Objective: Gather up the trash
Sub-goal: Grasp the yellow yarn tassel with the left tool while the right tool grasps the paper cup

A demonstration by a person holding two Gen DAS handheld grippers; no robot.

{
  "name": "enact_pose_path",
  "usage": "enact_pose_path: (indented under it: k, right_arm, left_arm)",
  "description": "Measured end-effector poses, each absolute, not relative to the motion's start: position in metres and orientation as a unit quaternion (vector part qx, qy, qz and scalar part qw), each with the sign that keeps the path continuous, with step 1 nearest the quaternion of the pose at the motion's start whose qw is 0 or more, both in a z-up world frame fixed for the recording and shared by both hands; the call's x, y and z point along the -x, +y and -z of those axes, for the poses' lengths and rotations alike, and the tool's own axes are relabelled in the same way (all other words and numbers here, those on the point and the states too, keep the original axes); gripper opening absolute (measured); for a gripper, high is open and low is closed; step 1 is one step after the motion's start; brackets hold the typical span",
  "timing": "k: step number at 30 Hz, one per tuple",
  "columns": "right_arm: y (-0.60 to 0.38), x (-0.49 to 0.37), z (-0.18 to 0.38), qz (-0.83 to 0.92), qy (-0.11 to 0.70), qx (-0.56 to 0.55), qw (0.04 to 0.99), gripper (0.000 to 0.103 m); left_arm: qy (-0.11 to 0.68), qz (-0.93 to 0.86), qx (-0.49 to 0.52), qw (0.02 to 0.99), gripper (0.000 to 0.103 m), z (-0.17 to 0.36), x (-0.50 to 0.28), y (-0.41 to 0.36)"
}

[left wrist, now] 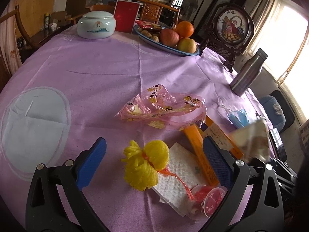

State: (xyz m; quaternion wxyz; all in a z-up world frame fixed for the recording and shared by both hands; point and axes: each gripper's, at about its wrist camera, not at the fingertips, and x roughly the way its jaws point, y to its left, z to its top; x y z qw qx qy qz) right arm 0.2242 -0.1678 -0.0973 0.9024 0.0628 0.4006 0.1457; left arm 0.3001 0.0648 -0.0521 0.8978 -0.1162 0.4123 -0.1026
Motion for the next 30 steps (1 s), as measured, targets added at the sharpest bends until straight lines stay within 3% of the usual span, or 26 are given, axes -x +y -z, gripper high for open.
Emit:
enact_pose_path:
  k: [10, 15, 19, 24, 27, 28, 30]
  right_arm:
    - [-0.206, -0.168, 0.113, -0.136, 0.411, -0.065, 0.899, 0.047]
    - [-0.209, -0.171, 0.127, -0.125, 0.425, -0.067, 0.894, 0.047]
    - [-0.209, -0.175, 0.132, -0.124, 0.425, -0.079, 0.893, 0.051]
    - [-0.21, -0.176, 0.132, -0.135, 0.427, -0.09, 0.89, 0.063]
    - [-0.216, -0.178, 0.133, -0.147, 0.426, -0.115, 0.885, 0.063]
    - [-0.218, -0.177, 0.134, -0.148, 0.425, -0.122, 0.885, 0.063]
    - [-0.222, -0.176, 0.136, -0.138, 0.42, -0.136, 0.887, 0.046]
  left_arm:
    - [0.386, 0.108, 0.11, 0.91, 0.096, 0.046, -0.28, 0.076]
    - [0.388, 0.089, 0.029, 0.917, 0.096, 0.051, -0.276, 0.067]
    - [0.403, 0.102, 0.01, 0.909, 0.09, 0.057, -0.281, 0.058]
    - [0.441, 0.117, 0.012, 0.89, 0.079, 0.069, -0.294, 0.053]
    - [0.462, 0.128, 0.021, 0.877, 0.063, 0.076, -0.301, 0.053]
    - [0.459, 0.129, 0.024, 0.879, 0.05, 0.075, -0.3, 0.053]
    - [0.448, 0.15, 0.043, 0.88, 0.042, 0.07, -0.296, 0.058]
